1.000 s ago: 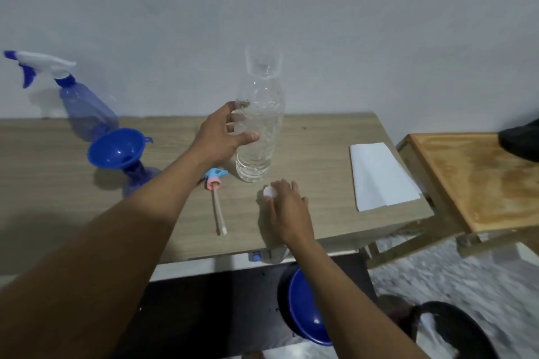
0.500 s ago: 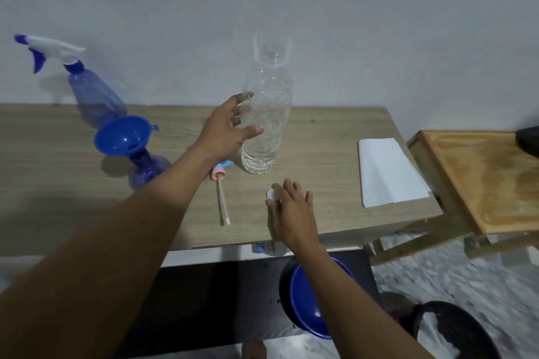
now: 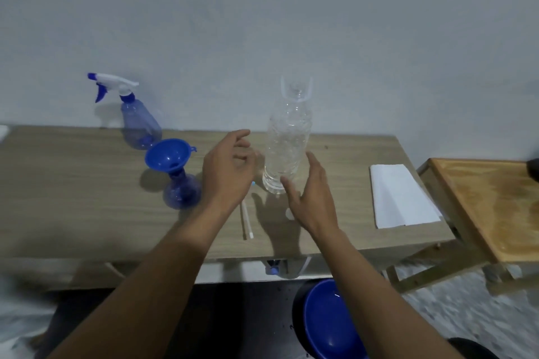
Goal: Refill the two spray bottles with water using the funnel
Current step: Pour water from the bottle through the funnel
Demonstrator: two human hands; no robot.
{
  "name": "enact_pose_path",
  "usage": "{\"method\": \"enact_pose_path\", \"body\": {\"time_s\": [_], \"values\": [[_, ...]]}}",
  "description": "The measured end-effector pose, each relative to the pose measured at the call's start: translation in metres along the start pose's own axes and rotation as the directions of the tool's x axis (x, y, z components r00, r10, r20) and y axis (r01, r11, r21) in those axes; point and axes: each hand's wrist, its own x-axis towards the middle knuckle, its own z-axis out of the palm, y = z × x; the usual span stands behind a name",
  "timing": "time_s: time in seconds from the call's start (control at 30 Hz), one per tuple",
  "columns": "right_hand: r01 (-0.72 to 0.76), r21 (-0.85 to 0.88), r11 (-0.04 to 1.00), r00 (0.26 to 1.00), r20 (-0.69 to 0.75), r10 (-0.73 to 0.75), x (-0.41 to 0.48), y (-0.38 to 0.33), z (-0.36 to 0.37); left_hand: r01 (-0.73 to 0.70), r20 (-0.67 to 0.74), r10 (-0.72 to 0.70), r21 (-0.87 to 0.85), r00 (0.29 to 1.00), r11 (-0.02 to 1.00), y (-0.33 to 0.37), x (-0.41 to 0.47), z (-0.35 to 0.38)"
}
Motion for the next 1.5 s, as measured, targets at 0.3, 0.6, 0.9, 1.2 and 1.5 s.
{"method": "enact_pose_path", "body": {"time_s": [0.3,0.6,0.9,1.2,1.5], "values": [[0.02,0.257,0.966,0.981,-0.191,0.03,0.07,-0.064,0.001,0.12,-0.51,0.049,0.294,0.859,0.948,-0.041,0.0,-0.078],[0.176,0.223,0.959,0.97,-0.205,-0.13,0.087,-0.037,0.022,0.263,-0.239,-0.251,0.016,0.938,0.965,-0.075,0.014,-0.083],[0.222,0.146,0.964,0.952,-0.246,-0.182,0.095,-0.032,0.025,0.295,-0.157,-0.284,0.05,0.946,0.954,-0.098,0.015,-0.083],[0.231,0.155,0.961,0.934,-0.311,-0.175,0.102,-0.032,0.028,0.209,-0.093,-0.21,-0.017,0.973,0.978,-0.079,0.013,-0.082],[0.372,-0.005,0.928,0.928,-0.004,-0.372,0.122,-0.075,-0.017,0.284,-0.083,-0.292,-0.097,0.953,0.954,-0.078,0.016,-0.09]]}}
